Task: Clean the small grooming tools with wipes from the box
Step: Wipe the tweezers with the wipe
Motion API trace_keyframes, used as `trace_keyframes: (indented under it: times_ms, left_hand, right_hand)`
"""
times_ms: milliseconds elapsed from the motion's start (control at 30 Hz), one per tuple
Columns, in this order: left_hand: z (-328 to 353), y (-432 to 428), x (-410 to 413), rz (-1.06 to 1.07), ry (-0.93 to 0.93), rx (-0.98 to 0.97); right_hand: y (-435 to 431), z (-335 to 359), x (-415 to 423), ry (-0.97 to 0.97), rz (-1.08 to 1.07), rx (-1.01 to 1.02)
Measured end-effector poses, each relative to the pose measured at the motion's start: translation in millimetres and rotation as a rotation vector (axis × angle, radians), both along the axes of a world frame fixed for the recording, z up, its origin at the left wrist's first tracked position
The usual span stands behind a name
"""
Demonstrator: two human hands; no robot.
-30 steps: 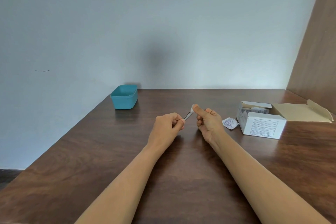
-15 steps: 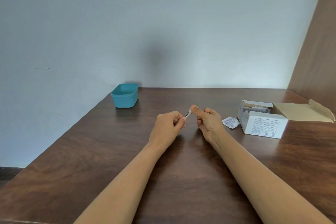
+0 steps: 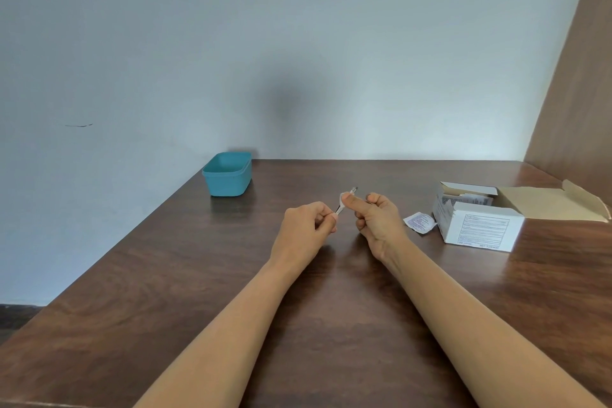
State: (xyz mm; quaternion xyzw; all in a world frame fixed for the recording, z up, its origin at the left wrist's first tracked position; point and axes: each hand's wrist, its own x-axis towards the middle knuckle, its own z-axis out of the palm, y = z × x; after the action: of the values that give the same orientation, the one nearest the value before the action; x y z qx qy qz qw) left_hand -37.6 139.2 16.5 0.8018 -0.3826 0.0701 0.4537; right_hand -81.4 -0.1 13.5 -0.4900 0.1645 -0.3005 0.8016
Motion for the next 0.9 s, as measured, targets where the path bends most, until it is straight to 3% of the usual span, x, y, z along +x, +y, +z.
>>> trace_keyframes:
  times_ms: [233, 500, 900]
  left_hand:
    - [0.8, -0.6, -1.7, -0.010, -0.009, -0.017]
    - [-0.4, -1.5, -0.8, -0.015, -0.009, 0.009]
    - [-1.4, -0.7, 0.7, -0.002, -0.025, 0.014]
  right_hand:
    - [0.5, -1.8, 1.6, -0.007, -0.078, -0.033]
    - [-1.0, -0.2, 1.6, -0.057, -0.093, 0.107]
    - [1.1, -2.1, 1.2, 0.010, -0.040, 0.060]
